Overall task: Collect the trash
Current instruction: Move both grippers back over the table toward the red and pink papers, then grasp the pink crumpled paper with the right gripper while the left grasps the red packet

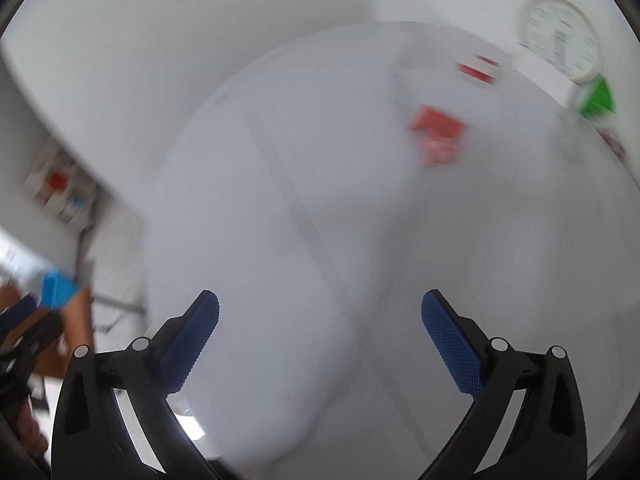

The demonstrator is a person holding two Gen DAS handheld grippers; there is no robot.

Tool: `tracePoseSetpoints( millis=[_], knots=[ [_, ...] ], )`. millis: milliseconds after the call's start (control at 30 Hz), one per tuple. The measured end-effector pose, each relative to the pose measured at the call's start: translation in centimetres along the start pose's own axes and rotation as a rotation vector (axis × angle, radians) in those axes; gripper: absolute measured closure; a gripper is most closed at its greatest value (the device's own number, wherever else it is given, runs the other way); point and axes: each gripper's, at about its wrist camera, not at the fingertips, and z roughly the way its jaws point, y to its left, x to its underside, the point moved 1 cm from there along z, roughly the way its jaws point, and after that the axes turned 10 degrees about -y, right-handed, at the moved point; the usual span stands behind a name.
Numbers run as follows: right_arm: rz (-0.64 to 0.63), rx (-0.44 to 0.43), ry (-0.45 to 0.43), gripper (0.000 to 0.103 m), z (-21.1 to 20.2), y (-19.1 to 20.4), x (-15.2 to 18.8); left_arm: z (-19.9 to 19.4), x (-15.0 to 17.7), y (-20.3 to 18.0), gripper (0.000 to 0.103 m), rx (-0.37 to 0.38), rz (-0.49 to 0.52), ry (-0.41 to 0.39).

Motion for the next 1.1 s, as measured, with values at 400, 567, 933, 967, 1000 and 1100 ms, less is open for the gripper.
tracePoseSetpoints(
  millis=[400,567,933,967,1000,1100],
  knots=[
    [-0.009,0.183,-0.041,0.008,14.2,-8.6,-8.0,7.2,-4.9,-9.0,0.008,0.125,0.191,0.058],
    [-0.028,0.170,0.004,0.024,18.6,-10.7,-8.7,10.4,-5.7,-10.4,0.008,0.128,0.213,0.109],
    [-0.006,0.134,0.013,0.061,20.1,-12.4,-9.2,15.0,-8.1,-14.7,0.008,0.193,0.276,0.143],
    [0.011,0.120,0.014,0.061,19.6,-12.9,-8.8,15.2,-8.4,-15.6,0.008,0.215,0.318,0.121],
    [0.023,0.109,0.013,0.061,19.1,-13.2,-8.6,15.5,-8.6,-16.3,0.008,0.233,0.353,0.103],
    [0.083,0.064,0.001,0.061,16.8,-14.7,-7.9,16.5,-9.3,-19.0,0.008,0.319,0.531,0.029]
  ],
)
